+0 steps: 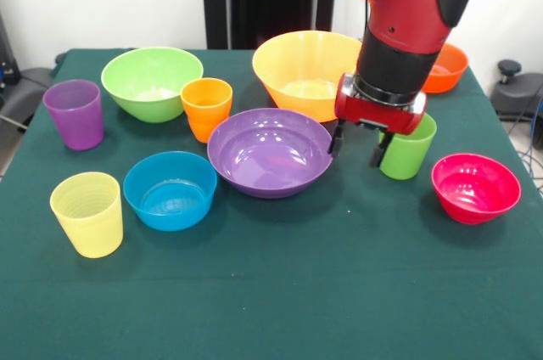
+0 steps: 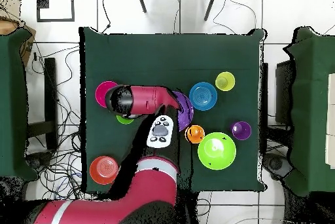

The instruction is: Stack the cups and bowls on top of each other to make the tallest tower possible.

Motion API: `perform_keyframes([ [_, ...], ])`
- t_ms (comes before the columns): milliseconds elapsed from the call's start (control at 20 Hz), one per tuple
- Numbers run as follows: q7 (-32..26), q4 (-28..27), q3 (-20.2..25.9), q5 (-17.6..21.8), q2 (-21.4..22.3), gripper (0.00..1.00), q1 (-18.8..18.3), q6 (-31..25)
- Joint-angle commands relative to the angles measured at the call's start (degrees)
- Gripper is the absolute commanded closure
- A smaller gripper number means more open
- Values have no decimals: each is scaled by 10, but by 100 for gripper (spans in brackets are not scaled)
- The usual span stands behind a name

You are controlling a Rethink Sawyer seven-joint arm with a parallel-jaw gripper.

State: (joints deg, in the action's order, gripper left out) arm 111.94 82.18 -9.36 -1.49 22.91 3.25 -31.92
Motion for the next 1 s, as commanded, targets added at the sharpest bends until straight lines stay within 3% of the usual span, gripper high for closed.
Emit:
perform_keyframes([
  [50, 10, 68, 110, -10, 42, 0, -25, 27],
  [450, 6, 89, 105, 13, 78, 0, -31, 3],
  [1000, 9, 52, 82, 36, 38, 0, -19, -2],
])
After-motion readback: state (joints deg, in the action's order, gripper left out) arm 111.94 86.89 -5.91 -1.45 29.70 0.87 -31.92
